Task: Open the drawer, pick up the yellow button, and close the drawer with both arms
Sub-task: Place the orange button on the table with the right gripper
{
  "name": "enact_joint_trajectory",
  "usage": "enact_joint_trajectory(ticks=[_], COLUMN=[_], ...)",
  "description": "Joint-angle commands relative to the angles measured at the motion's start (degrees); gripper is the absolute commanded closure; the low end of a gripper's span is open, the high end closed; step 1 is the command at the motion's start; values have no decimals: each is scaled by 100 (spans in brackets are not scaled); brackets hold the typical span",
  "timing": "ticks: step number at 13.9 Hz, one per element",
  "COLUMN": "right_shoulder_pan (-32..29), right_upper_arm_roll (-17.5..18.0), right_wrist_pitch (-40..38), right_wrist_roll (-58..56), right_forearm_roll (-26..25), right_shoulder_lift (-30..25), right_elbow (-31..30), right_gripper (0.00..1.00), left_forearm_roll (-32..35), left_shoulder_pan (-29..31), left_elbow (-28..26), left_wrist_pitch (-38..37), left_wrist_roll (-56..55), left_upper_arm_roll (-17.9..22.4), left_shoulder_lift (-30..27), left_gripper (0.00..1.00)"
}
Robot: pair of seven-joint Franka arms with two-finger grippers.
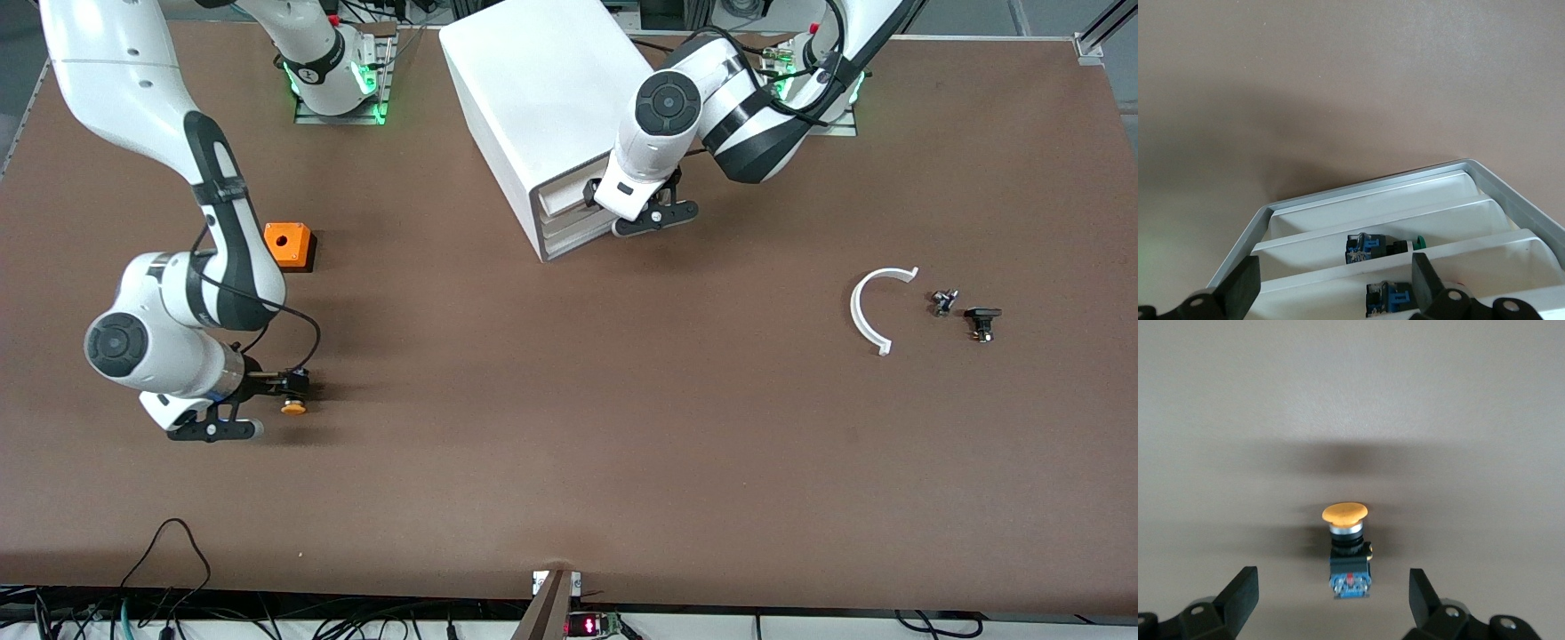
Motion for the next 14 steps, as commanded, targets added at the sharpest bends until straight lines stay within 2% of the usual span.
enact_joint_trajectory(ticks=[1, 8, 10, 12, 14], right_shoulder_pan=[2, -24, -216, -717, -789], right_upper_arm_roll=[51, 95, 296, 866, 930], right_wrist_pitch=[-517, -1484, -1888, -2284, -2575], right_wrist_roll=[26, 253, 325, 334, 334], right_forearm_roll=[-27, -53, -71, -158, -247], right_shoulder_lift=[-584, -1823, -2201, -2544, -2834], right_elbow=[-105, -114, -114, -114, -114], right_gripper=[0, 0, 0, 0, 0], left_forearm_roll=[-171, -171, -171, -180, -215], left_shoulder_pan=[-33, -77, -77, -94, -86], left_elbow=[-50, -15, -15, -15, -6], left_wrist_pitch=[-97, -106, -106, -106, -106], left_wrist_roll=[21, 109, 126, 127, 118], left_upper_arm_roll=[-101, -101, -101, -110, -118], left_shoulder_lift=[-6, -6, -6, 20, 47], left_gripper=[0, 0, 0, 0, 0])
